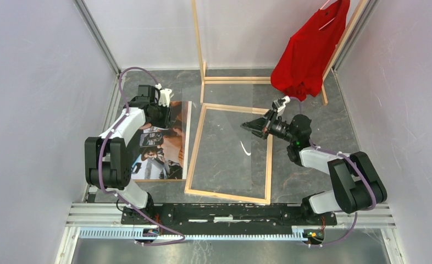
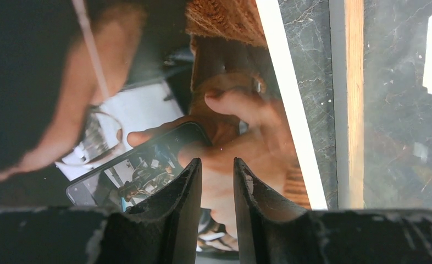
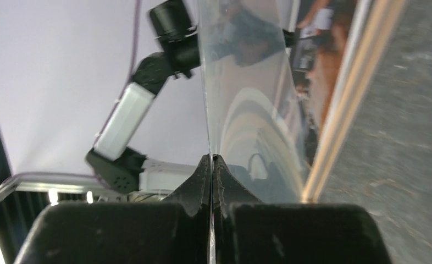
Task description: Put the photo into the frame
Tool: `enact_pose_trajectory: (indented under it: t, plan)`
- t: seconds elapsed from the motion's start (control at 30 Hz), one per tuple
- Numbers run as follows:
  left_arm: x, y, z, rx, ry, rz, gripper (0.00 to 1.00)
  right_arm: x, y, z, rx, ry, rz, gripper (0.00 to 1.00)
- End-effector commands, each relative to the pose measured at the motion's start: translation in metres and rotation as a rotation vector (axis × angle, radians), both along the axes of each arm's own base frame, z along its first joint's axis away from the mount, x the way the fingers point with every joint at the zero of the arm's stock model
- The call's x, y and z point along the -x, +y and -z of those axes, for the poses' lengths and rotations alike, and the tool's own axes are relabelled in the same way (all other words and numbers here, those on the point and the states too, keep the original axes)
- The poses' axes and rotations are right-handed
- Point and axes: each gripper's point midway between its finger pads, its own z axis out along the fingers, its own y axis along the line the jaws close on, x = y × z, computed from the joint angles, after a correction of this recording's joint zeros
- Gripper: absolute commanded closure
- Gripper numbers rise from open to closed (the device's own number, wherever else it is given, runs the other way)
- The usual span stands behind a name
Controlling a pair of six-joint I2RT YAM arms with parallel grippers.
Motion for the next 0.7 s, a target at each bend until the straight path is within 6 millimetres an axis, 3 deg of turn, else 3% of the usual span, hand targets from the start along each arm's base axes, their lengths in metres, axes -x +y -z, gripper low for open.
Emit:
enact_pose_trajectory:
  t: [0.0, 0.13, 0.33, 0.67]
  plan:
    - [-0.002, 0.000, -0.015, -0.001, -0.047, 0.020, 0.66, -0.012, -0.018, 0.046, 0.113, 0.010, 0.106, 1.00]
    - [0.000, 0.001, -0.012, -0.006, -0.042, 0.021, 0.66, -0.013, -0.036, 0.085, 0.225, 0.046, 0.167, 1.00]
    - [0.001, 0.000, -0.009, -0.001, -0.036, 0.021, 0.66, -0.023, -0.053, 0.117, 0.415, 0.042, 0.158, 1.00]
    - [0.003, -0.003, -0.009, 0.007, -0.036, 0.031, 0.66, -0.021, -0.063, 0.150, 0.561, 0.089, 0.080, 1.00]
